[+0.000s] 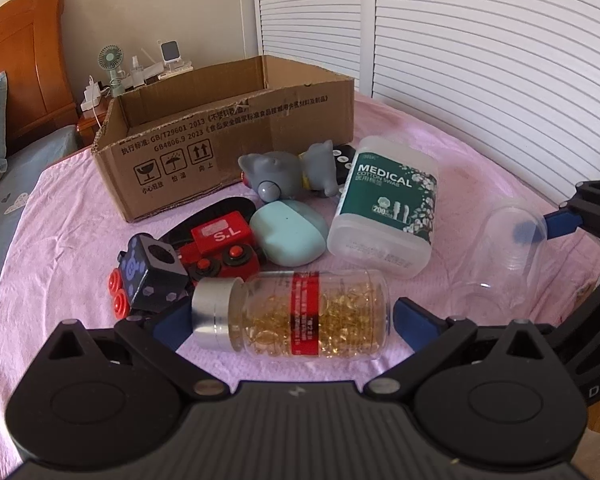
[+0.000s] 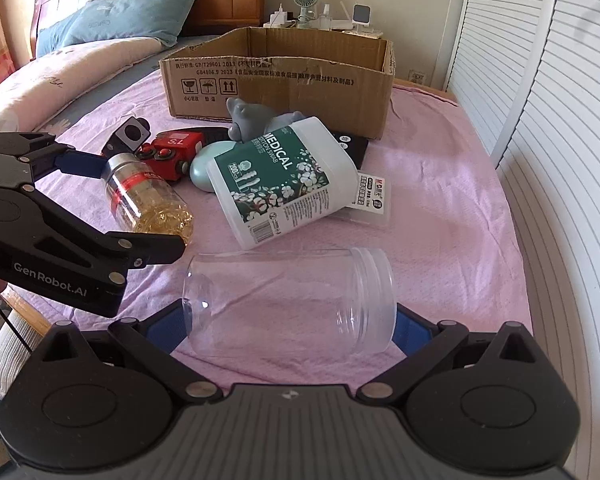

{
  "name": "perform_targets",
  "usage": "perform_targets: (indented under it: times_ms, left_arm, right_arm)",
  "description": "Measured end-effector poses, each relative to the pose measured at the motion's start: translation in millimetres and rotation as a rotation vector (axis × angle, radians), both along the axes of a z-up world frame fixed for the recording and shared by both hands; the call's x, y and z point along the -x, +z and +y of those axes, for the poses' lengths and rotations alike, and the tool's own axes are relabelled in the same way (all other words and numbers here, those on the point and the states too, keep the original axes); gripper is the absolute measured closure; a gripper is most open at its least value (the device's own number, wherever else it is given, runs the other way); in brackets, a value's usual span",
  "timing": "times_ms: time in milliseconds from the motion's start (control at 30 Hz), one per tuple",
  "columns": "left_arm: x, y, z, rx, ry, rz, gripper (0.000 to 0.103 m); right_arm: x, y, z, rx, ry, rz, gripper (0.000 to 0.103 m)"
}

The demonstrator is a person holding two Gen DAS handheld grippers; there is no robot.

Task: Organize rigid objects
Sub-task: 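Grasp gold-capsule bottle with left gripper and lift while right holds jar, then lower capsule bottle into box with left gripper while right drops jar in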

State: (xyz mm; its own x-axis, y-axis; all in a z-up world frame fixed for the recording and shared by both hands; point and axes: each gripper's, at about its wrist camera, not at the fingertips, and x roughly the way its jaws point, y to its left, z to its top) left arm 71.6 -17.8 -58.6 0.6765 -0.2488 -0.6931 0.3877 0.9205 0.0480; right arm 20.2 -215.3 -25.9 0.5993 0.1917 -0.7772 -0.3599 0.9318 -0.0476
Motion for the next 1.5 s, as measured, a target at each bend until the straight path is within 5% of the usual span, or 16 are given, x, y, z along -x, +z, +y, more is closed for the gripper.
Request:
perform_targets:
  times_ms: [167, 567, 967, 1500]
  left_arm:
    - [-7, -1, 1, 0.002, 0.018, 0.033, 0.010]
    - [-15, 7, 5, -0.004, -0.057, 0.128, 0.011]
    - [-23, 54, 12, -0.025, -0.152, 0.136, 0.011]
    - [-149, 117, 13, -0.104, -0.073, 0.029, 0.010]
  right_arm:
    - [0, 4, 6, 0.032, -0.001, -0.014, 0.000]
    - [-8, 15, 9, 0.064, 0.006, 0.016, 0.009]
    - [-24, 54, 6, 0.071, 0.103, -0.035, 0.009]
    - [-125, 112, 6, -0.021, 0.121, -0.123, 0.009]
